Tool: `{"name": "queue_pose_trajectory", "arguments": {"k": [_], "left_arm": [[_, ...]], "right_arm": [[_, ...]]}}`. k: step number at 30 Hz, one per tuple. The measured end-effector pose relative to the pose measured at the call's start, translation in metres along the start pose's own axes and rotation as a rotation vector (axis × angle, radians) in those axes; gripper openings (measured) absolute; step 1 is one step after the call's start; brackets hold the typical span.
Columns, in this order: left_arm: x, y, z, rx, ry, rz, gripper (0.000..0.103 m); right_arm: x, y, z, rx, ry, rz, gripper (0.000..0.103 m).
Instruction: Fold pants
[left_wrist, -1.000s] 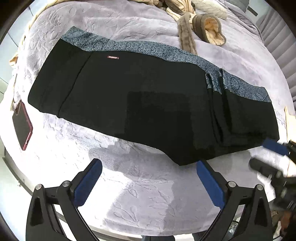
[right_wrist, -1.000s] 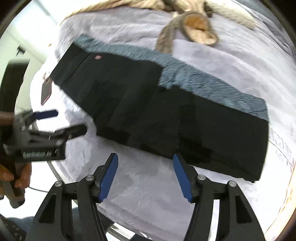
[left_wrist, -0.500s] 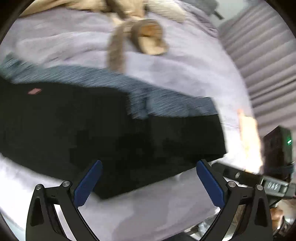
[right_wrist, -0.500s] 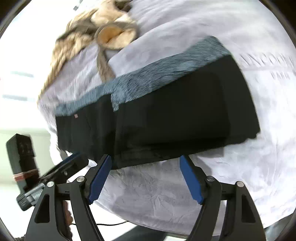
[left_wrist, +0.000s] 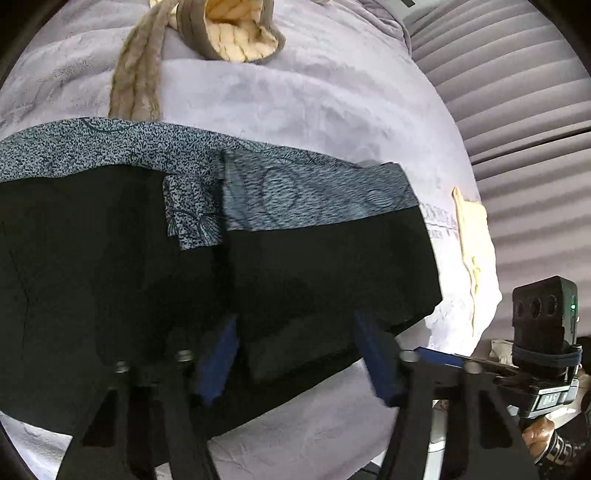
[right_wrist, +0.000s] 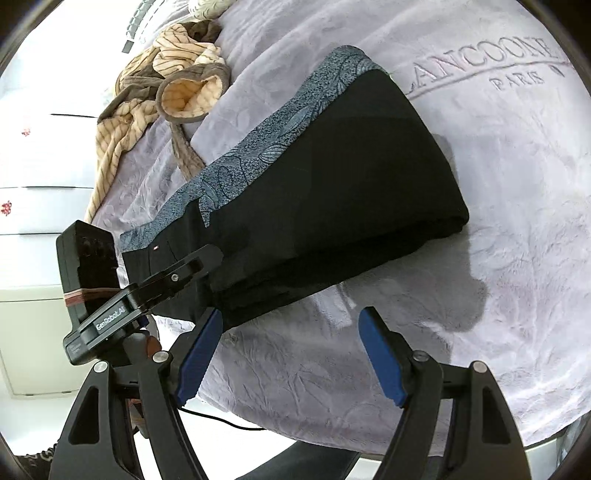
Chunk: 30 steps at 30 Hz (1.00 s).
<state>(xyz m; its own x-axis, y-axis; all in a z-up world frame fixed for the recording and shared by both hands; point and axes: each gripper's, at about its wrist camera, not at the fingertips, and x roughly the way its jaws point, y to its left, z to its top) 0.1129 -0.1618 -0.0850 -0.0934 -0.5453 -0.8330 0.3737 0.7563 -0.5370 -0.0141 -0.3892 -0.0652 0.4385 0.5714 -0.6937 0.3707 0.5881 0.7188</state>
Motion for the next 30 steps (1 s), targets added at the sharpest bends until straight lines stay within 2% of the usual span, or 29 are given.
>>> {"name": "queue_pose_trajectory", "arguments": {"k": [2, 3, 5, 8, 10, 14, 19, 22, 26, 27, 29, 30], "left_arm": [[-0.001, 0.003, 0.0, 0.004, 0.013, 0.002, 0.017], [-0.002, 0.004, 0.0, 0.001, 0.02, -0.022, 0.005], [-0.011, 0.001, -0.003, 0.022, -0.017, -0.035, 0.005], [-0.017, -0.002, -0.013, 0.078, -0.027, 0.013, 0.005], [-0.014, 0.006, -0.02, 0.071, -0.012, 0.027, 0.005], [-0.011, 0.017, -0.026, 0.034, -0.009, -0.002, 0.005], [-0.011, 0.013, -0.022, 0.054, -0.011, 0.014, 0.005], [-0.01, 0.006, -0.023, 0.072, -0.017, 0.06, 0.005], [-0.007, -0.004, -0.022, 0.068, -0.024, 0.137, 0.006], [-0.007, -0.006, -0.022, 0.066, -0.023, 0.157, 0.009], [-0.007, -0.009, -0.022, 0.066, -0.027, 0.22, 0.043], [-0.008, -0.011, -0.023, 0.067, -0.035, 0.241, 0.071]], "right_arm": [[0.0, 0.0, 0.001, 0.0, 0.002, 0.0, 0.079], [-0.001, 0.001, 0.001, -0.003, 0.003, 0.001, 0.079], [-0.004, 0.003, 0.002, -0.017, 0.001, 0.001, 0.079], [-0.008, 0.008, 0.002, -0.048, 0.0, -0.016, 0.079], [-0.008, 0.01, 0.004, -0.063, -0.001, -0.026, 0.079], [-0.012, 0.016, 0.012, -0.106, -0.022, -0.063, 0.079], [-0.028, 0.017, 0.037, -0.124, -0.105, -0.115, 0.079], [-0.022, 0.014, 0.051, -0.117, -0.108, -0.127, 0.079], [0.002, 0.01, 0.057, -0.1, -0.058, -0.147, 0.08], [0.006, 0.009, 0.057, -0.101, -0.047, -0.152, 0.08], [0.007, 0.011, 0.053, -0.114, -0.049, -0.16, 0.08], [0.007, 0.013, 0.052, -0.125, -0.045, -0.162, 0.08]]}}
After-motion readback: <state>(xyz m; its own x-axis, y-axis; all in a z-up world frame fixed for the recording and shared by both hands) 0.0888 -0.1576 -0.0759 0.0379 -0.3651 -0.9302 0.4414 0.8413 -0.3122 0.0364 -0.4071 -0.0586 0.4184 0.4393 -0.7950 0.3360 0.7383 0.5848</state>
